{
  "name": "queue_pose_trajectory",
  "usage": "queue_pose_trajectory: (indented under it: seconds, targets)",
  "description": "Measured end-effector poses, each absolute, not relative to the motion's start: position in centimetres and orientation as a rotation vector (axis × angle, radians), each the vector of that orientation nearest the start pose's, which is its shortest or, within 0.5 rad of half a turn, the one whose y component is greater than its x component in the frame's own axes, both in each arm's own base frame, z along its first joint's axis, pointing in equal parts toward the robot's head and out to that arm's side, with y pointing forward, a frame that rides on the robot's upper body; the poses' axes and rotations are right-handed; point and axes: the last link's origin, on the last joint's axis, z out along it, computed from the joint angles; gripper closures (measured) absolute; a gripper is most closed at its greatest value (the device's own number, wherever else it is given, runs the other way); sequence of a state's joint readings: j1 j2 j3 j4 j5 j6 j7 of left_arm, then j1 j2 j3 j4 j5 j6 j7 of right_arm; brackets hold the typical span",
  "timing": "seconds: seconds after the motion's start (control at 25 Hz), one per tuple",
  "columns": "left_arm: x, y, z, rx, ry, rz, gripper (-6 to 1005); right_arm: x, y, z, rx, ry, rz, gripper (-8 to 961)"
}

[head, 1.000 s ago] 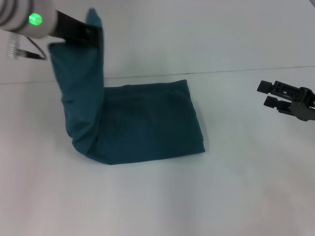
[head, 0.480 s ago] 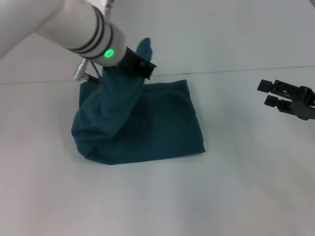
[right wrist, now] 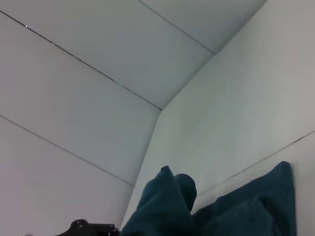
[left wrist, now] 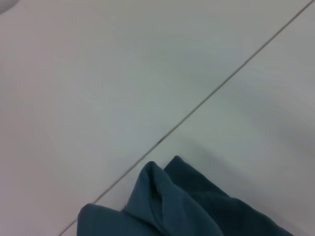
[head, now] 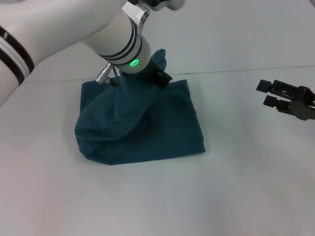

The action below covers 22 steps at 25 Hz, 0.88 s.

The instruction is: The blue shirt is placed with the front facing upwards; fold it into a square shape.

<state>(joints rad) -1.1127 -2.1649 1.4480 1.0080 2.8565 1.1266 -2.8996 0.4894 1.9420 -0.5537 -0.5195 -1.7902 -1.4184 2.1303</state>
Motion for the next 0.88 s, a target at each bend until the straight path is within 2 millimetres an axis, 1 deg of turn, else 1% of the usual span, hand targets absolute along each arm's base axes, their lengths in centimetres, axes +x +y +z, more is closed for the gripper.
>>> queue_pose_trajectory:
  seconds: [0.24, 0.4, 0.56, 0.64, 0.76, 0.88]
  targets:
    - [-2.8, 44.4, -5.7, -2.376, -0.595, 0.280, 837, 31.2, 35.2, 7.1, -1.980, 1.683, 1.115, 68]
    - [-2.5, 44.3, -6.2, -2.389, -0.564, 0.305, 829, 31.2, 35.2, 7.0, -1.980, 1.684, 1.115, 68]
    - [-2.2, 44.5, -6.2, -2.383, -0.563, 0.277, 821, 31.2, 35.2, 6.9, -1.982, 1.685, 1.116, 68]
    - [-2.0, 44.7, -6.1, -2.378, -0.563, 0.252, 817, 31.2, 35.2, 6.9, -1.981, 1.686, 1.115, 68]
    - [-1.3, 45.1, -4.8, -2.356, -0.602, 0.147, 811, 31.3, 35.2, 6.9, -1.978, 1.687, 1.113, 68]
    - [-1.5, 45.5, -3.2, -2.324, -0.664, 0.059, 615, 31.3, 35.2, 6.9, -1.978, 1.686, 1.110, 68]
